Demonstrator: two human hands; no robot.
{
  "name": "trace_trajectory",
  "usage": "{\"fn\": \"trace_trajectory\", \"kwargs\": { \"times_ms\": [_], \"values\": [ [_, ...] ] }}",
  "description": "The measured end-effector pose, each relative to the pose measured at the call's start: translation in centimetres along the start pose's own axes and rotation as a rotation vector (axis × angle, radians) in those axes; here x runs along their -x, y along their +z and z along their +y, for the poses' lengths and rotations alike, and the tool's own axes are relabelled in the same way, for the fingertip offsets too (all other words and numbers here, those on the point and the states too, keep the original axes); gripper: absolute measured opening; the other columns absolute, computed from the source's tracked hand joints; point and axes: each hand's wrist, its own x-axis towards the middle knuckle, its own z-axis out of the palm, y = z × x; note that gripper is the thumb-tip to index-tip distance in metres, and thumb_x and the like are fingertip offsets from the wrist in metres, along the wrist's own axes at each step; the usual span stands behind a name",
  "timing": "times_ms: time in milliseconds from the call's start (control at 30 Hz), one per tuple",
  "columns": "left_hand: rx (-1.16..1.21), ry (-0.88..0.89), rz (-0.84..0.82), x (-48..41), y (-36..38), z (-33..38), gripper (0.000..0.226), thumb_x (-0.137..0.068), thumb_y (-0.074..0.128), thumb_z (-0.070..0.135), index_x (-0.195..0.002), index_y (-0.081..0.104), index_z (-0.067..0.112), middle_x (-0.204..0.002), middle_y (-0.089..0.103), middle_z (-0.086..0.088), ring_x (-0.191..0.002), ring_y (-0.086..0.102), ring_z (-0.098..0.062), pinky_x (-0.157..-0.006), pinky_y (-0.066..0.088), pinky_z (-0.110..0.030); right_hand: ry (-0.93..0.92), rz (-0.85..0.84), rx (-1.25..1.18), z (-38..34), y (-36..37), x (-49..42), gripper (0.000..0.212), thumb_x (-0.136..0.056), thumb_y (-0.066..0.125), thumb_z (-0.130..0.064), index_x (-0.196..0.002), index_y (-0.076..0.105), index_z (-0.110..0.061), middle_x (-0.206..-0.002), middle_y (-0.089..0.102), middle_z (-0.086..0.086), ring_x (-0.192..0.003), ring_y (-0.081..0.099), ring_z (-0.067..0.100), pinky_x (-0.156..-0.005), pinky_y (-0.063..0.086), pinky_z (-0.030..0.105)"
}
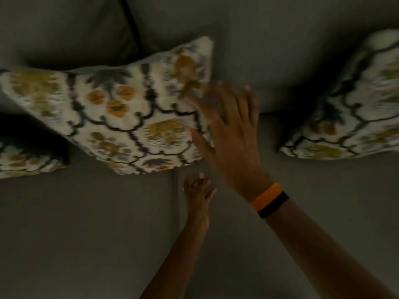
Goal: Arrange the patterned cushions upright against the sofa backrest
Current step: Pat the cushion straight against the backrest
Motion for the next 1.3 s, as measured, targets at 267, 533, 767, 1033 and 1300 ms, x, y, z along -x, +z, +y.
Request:
{"fn": "trace_trajectory", "kwargs": {
  "times_ms": [267, 533, 767, 1033, 1300],
  "values": [
    [-0.495, 0.352, -0.358, 6.0, 20.2, -4.2, 0.102, -0.073, 0.086, 0.016, -0.154, 0.024, 0.023, -0.158, 0.031, 0.006, -0.14, 0.035, -0.004, -0.114, 0.038, -0.031, 0.706, 0.334, -0.174, 24.6, -12.7, 15.1, 0.078, -0.086, 0.08, -0.044, -0.146, 0.046, -0.007, -0.142, 0.044, 0.018, -0.132, 0.047, 0.034, -0.106, 0.046, 0.059],
    [-0.515, 0.529, -0.445, 4.1, 31.5, -2.6, 0.109, -0.066, 0.09, 0.014, -0.152, 0.024, 0.01, -0.157, 0.034, -0.004, -0.14, 0.037, -0.012, -0.116, 0.038, -0.029, 0.836, -0.037, -0.652, 43.1, -19.5, 11.6, 0.136, -0.062, 0.098, -0.046, -0.163, 0.015, -0.01, -0.163, 0.043, 0.005, -0.145, 0.051, 0.009, -0.117, 0.049, 0.038],
    [-0.499, 0.566, -0.414, 5.7, 31.0, -4.2, 0.093, -0.07, 0.078, 0.035, -0.148, 0.03, 0.022, -0.148, 0.043, 0.007, -0.129, 0.047, 0.005, -0.109, 0.041, -0.012, 0.759, 0.052, -0.593, 44.3, -20.7, 11.2, 0.079, -0.078, 0.088, 0.002, -0.148, 0.052, -0.004, -0.143, 0.061, -0.003, -0.124, 0.062, -0.012, -0.098, 0.052, 0.011],
    [-0.585, 0.611, -0.415, 4.2, 32.5, -5.2, 0.094, -0.068, 0.081, -0.014, -0.145, 0.031, 0.005, -0.134, 0.04, 0.009, -0.109, 0.045, 0.017, -0.086, 0.044, 0.003, 0.821, -0.164, -0.725, 46.7, -20.2, 13.0, 0.101, -0.08, 0.084, 0.004, -0.16, 0.028, -0.02, -0.137, 0.056, -0.019, -0.111, 0.061, -0.022, -0.09, 0.054, 0.007],
    [-0.654, 0.789, -0.34, 4.5, 31.2, -1.4, 0.085, -0.077, 0.083, 0.019, -0.139, 0.027, 0.035, -0.133, 0.035, 0.027, -0.122, 0.039, 0.008, -0.091, 0.033, 0.009, 0.874, -0.018, -0.795, 44.2, -19.6, 14.1, 0.085, -0.068, 0.094, -0.013, -0.129, 0.044, -0.045, -0.132, 0.059, -0.022, -0.112, 0.063, -0.02, -0.09, 0.055, 0.009]
  ]
}}
